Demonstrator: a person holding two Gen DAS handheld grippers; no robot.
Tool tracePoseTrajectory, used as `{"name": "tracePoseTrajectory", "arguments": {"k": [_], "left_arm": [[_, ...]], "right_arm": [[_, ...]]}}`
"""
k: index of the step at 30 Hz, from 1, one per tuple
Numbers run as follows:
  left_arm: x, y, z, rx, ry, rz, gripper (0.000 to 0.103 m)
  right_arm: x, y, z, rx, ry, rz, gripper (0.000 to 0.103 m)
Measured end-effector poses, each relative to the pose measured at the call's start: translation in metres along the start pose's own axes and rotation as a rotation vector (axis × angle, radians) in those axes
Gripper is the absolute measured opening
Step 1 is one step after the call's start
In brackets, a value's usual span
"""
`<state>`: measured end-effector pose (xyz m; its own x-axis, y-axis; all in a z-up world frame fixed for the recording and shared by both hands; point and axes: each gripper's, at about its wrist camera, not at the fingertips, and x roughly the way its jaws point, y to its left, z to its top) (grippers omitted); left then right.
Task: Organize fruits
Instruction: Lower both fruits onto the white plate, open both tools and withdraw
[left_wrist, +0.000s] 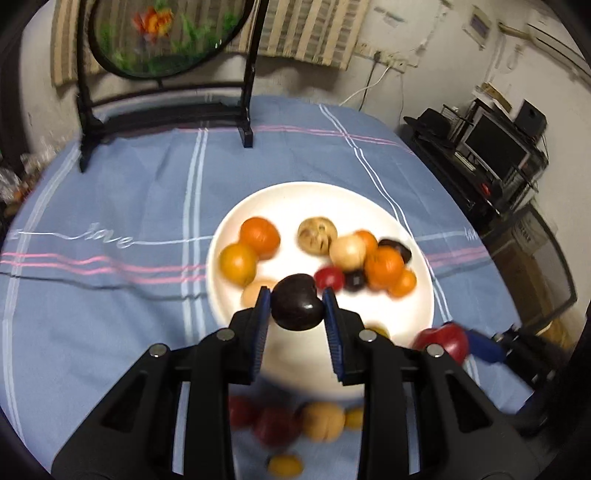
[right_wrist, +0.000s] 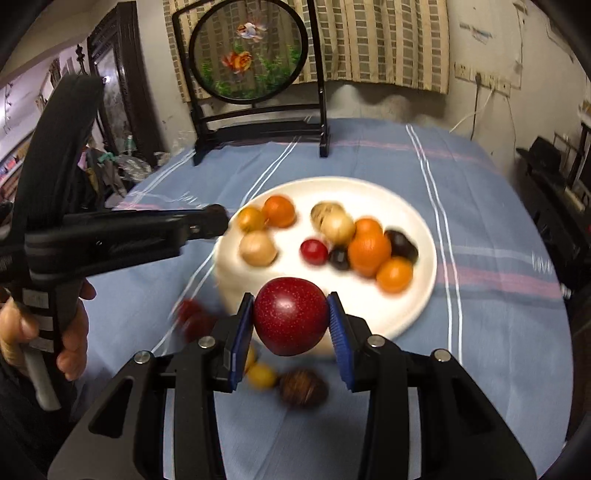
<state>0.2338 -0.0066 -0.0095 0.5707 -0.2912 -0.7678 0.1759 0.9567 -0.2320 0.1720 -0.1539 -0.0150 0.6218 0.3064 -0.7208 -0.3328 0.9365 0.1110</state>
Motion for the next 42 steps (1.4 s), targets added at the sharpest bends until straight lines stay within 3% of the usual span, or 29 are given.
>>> {"name": "tracePoseTrajectory", "arguments": {"k": [6,9,11,12,13,17,21,22,26,28,33,42], "left_arm": [[0.046,-0.002,0.021,-0.006,0.051,0.020,0.029],[0.056,-0.001,0.022,-0.010,0.063,0.023,0.030],[0.060,0.000,0.026,-0.016,0.059,0.022,0.041],[0.060,0.001,0.028,-0.017,0.049,0.026,0.057],[0.057,0.002,0.029,-0.020,0.032,0.037,0.062],[0.034,0.005,0.026,-0.023,-0.001,0.041,0.062],[-0.007,-0.002,-0.001,0.015,-0.045,0.048,0.072],[-0.018,-0.004,-0.014,0.024,-0.050,0.052,0.080],[-0.048,-0.001,-0.056,0.012,-0.091,0.041,0.082],[-0.059,0.003,-0.074,-0.003,-0.114,0.051,0.088],[-0.073,0.019,-0.119,-0.058,-0.116,0.079,0.088],[-0.075,0.014,-0.155,-0.008,-0.072,0.093,0.088]], "right_arm": [[0.052,-0.017,0.019,0.042,0.065,-0.002,0.040],[0.062,-0.020,0.023,0.043,0.052,0.002,0.040],[0.065,-0.019,0.025,0.034,0.038,-0.006,0.044],[0.065,-0.018,0.026,0.031,0.031,-0.015,0.058],[0.063,-0.018,0.027,0.026,0.019,-0.033,0.064],[0.039,-0.013,0.024,-0.004,0.011,-0.074,0.064],[0.002,-0.008,0.000,0.004,0.009,-0.063,0.067],[-0.004,-0.008,-0.007,0.011,0.009,-0.061,0.067],[-0.028,-0.009,-0.044,0.068,0.019,-0.038,0.067],[-0.035,-0.009,-0.057,0.087,0.035,-0.026,0.067],[-0.039,-0.004,-0.076,0.094,0.064,-0.032,0.067],[-0.031,0.006,-0.085,0.070,0.093,-0.030,0.067]]}}
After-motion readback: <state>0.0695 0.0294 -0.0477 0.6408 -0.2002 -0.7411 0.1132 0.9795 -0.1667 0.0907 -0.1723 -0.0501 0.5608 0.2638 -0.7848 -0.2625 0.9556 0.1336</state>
